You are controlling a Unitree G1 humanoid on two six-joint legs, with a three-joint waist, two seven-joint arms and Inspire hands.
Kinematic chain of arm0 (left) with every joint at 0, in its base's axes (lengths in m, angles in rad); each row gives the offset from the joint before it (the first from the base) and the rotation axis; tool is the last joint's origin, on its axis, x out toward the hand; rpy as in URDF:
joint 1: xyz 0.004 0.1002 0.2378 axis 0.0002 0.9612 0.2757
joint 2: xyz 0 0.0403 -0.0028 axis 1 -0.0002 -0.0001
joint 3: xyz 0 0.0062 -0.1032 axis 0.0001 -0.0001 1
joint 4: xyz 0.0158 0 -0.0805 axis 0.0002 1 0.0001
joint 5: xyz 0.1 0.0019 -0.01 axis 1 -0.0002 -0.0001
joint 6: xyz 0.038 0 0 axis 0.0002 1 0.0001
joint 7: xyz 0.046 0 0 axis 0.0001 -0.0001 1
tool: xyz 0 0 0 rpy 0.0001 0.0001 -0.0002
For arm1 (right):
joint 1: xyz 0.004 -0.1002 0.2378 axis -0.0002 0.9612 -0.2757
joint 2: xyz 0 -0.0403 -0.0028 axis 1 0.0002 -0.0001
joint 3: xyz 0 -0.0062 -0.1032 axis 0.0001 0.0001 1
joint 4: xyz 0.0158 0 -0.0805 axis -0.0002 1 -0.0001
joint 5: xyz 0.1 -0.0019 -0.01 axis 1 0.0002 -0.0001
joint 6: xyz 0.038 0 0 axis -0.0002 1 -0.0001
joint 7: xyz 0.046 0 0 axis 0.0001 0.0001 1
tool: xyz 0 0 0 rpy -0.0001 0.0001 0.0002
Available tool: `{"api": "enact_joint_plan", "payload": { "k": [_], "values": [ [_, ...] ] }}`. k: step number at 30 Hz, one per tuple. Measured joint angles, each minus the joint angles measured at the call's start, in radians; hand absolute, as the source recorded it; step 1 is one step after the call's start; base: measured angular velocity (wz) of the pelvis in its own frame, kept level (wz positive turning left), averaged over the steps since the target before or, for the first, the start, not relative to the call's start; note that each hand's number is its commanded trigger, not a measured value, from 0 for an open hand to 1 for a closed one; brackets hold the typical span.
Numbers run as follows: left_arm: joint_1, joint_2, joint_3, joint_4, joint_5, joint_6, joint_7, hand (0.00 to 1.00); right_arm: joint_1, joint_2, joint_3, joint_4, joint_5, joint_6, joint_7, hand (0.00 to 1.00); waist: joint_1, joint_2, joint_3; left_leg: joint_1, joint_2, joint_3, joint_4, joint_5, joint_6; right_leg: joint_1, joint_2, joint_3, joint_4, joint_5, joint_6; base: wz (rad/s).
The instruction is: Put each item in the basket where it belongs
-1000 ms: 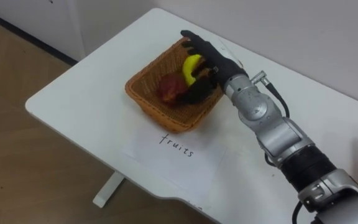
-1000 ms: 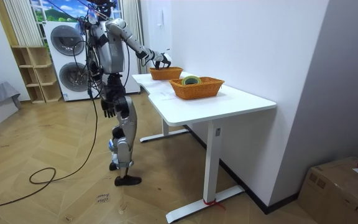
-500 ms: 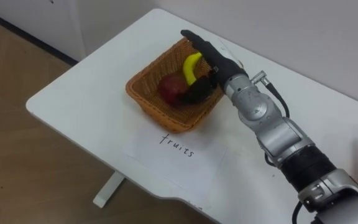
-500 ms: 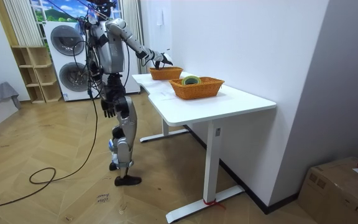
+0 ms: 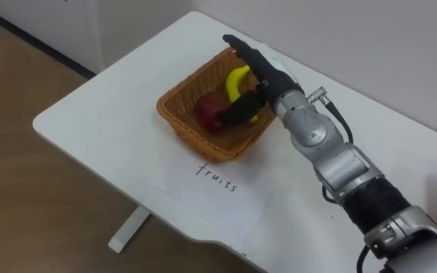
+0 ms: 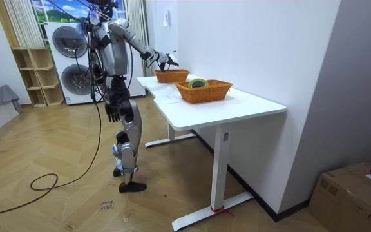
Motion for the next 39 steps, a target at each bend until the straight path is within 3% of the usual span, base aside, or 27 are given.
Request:
{"api": "enact_joint_plan", "payload": {
  "k": [8, 13, 19, 24, 31, 39],
  "values": [
    [0.007, -0.012, 0.032, -0.001, 0.011, -0.001, 0.001, 0.0, 0.007, -0.007, -0.063, -0.089, 0.012, -0.006, -0.007, 0.0, -0.049, 0.018, 0.0041, -0.001, -0.003, 0.006, 0.005, 0.0, 0.0, 0.001, -0.002, 0.002, 0.0, 0.0, 0.0, 0.0],
    [-0.001, -0.012, 0.058, 0.0, 0.011, -0.001, -0.002, 0.0, 0.015, -0.021, -0.123, -0.095, 0.039, -0.023, -0.026, 0.0, -0.074, 0.046, -0.0075, 0.006, -0.003, 0.019, 0.003, 0.0, 0.001, 0.002, -0.005, 0.01, 0.002, 0.0, 0.0, -0.07],
    [0.009, -0.012, 0.058, -0.001, 0.009, -0.002, 0.023, 0.0, 0.027, -0.035, -0.206, -0.121, 0.061, -0.023, -0.073, 0.0, -0.144, 0.069, -0.0094, 0.017, 0.0, 0.029, 0.001, 0.0, 0.001, 0.01, -0.005, 0.015, 0.003, 0.0, 0.001, -0.02],
    [0.007, -0.011, 0.06, -0.002, 0.009, -0.006, 0.018, 0.0, 0.072, -0.093, -0.253, -0.26, 0.061, -0.043, -0.116, 0.0, -0.184, 0.076, -0.0141, 0.04, 0.011, 0.072, -0.006, 0.0, 0.001, 0.009, -0.002, 0.035, 0.011, 0.001, 0.001, -0.21],
    [-0.034, -0.016, 0.085, 0.0, 0.009, -0.061, 0.015, 0.0, 0.103, -0.138, -0.339, -0.301, 0.057, -0.049, -0.121, 0.0, -0.218, 0.077, -0.0142, 0.06, 0.017, 0.109, -0.011, -0.001, 0.003, 0.005, 0.001, 0.08, 0.028, 0.001, 0.0, -0.16],
    [-0.016, -0.011, 0.096, 0.001, 0.011, -0.063, 0.009, 0.0, 0.116, -0.141, -0.379, -0.356, 0.035, -0.049, -0.123, 0.0, -0.252, 0.066, -0.0222, 0.069, 0.021, 0.129, -0.009, -0.002, 0.003, 0.003, 0.002, 0.088, 0.039, 0.004, -0.005, -0.07]
  ]
}}
